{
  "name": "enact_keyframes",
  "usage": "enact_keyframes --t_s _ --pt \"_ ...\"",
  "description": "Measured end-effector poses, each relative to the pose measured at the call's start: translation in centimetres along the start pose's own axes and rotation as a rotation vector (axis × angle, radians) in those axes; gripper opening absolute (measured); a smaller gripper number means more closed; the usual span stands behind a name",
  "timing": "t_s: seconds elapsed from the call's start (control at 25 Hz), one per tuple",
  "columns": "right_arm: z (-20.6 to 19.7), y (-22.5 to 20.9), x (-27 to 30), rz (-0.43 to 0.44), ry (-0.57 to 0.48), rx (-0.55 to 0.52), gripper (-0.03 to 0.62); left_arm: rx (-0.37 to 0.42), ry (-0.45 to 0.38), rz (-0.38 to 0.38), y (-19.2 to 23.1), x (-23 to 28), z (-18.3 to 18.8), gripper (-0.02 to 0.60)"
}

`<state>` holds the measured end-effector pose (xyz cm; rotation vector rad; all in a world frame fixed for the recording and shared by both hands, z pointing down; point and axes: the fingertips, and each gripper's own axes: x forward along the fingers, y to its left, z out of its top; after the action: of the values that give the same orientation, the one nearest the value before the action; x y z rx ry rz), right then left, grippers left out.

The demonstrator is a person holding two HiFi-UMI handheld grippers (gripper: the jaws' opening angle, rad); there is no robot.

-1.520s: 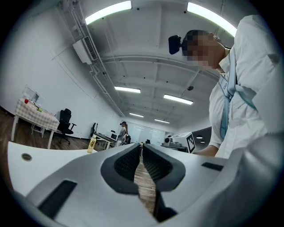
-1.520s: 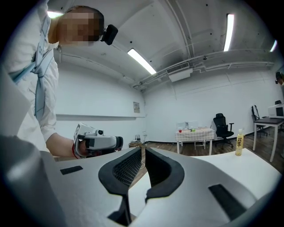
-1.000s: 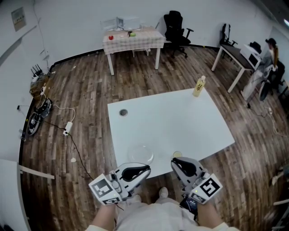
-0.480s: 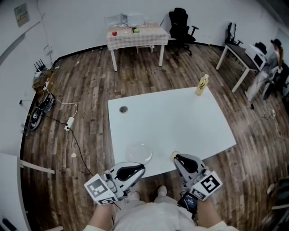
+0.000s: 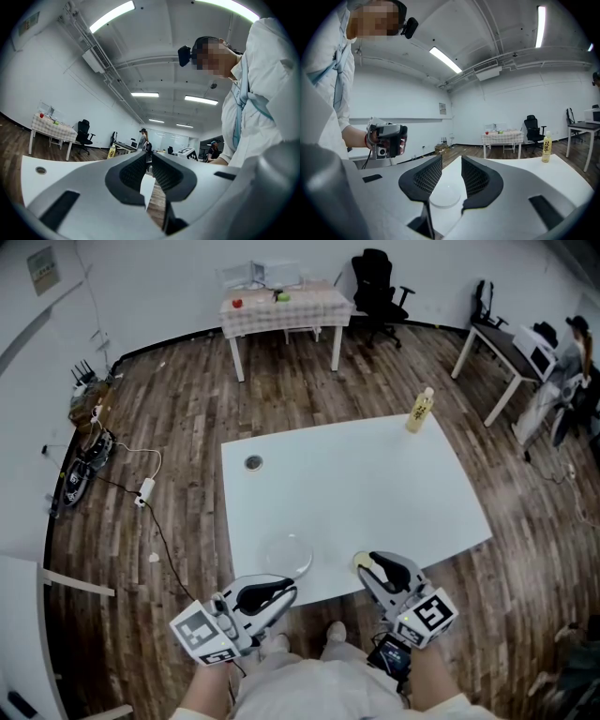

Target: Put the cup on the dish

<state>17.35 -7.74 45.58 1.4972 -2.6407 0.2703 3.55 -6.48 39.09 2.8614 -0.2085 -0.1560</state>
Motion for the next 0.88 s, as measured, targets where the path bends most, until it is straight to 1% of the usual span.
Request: enact_keyframes --t_s 0.28,0.44,0.6,0.88 --pt "-2.7 -1.4 0.4 -0.007 0.041 -0.009 0.171 0.003 0.000 0.006 0.0 0.5 -0.2 0.037" --pt "-4.5 -1.9 0.9 0.013 0.063 -0.033 0.232 -0.002 0.008 0.015 0.2 0.6 -0.5 0.041" --pt "-6.6 -2.7 1.2 0.016 0.088 -0.055 0.276 -0.010 0.013 0.022 0.1 0.9 -0.4 0.043" --pt "-9.7 -3.7 1.7 0.001 0.118 -0.018 0.291 -0.011 0.034 0.032 0.3 0.7 -0.5 0.052"
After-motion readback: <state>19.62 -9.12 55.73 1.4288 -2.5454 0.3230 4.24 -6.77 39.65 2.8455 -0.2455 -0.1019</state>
